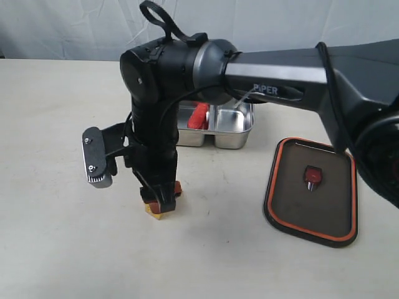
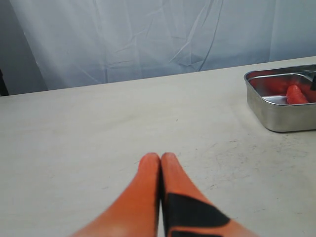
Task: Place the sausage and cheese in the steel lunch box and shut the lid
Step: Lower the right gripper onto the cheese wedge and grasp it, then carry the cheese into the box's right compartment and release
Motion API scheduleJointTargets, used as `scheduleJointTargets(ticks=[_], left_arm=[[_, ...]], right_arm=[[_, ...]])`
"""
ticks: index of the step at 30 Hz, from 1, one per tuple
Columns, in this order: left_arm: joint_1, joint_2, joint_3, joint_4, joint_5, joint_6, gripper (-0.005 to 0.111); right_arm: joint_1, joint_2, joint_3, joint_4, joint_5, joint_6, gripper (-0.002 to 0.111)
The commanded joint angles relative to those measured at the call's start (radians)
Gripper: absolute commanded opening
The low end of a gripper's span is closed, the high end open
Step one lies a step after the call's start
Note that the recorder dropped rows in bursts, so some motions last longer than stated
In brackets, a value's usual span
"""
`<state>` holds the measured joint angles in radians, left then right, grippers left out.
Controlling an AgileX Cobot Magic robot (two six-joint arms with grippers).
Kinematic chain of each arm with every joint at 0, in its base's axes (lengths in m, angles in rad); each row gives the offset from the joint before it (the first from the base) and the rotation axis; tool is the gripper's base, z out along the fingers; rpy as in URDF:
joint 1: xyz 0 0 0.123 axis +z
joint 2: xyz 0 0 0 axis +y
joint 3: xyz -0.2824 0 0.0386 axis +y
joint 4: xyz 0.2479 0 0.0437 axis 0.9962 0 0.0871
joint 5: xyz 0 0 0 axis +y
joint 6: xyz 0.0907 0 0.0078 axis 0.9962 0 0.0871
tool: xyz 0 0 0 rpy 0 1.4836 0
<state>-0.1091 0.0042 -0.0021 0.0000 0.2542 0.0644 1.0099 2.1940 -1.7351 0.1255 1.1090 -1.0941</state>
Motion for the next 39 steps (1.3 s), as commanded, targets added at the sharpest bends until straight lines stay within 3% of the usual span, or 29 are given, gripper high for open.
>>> scheduleJointTargets(ticks=[1, 4, 7, 10, 25, 34, 39], left_arm=[[-0.005, -0.004, 0.002, 0.0, -0.015, -0.001, 0.0], [-0.005, -0.004, 0.002, 0.0, -0.015, -0.001, 0.0], [-0.005, -0.004, 0.002, 0.0, -0.015, -0.001, 0.0], [-0.005, -0.004, 0.002, 0.0, -0.015, -0.001, 0.0], [-0.005, -0.004, 0.002, 0.0, -0.015, -0.001, 0.0], [-0.005, -0.004, 0.002, 0.0, -0.015, -0.001, 0.0], [-0.005, -0.004, 0.002, 0.0, -0.015, -0.001, 0.0]], right_arm=[[-0.001, 0.039, 0.004, -0.01, 0.012, -0.011, 0.069], [-0.001, 0.067, 0.004, -0.01, 0.009, -0.011, 0.066], [-0.001, 0.082, 0.004, -0.012, 0.019, 0.01, 0.038], [-0.001, 0.083, 0.004, 0.006, 0.064, 0.049, -0.001], [-0.036, -0.089, 0.004, 0.013, 0.095, 0.258, -0.001], [-0.275, -0.159, 0.004, 0.018, -0.028, 0.442, -0.001], [-0.393, -0.159, 0.004, 0.024, -0.183, 0.488, -0.001]])
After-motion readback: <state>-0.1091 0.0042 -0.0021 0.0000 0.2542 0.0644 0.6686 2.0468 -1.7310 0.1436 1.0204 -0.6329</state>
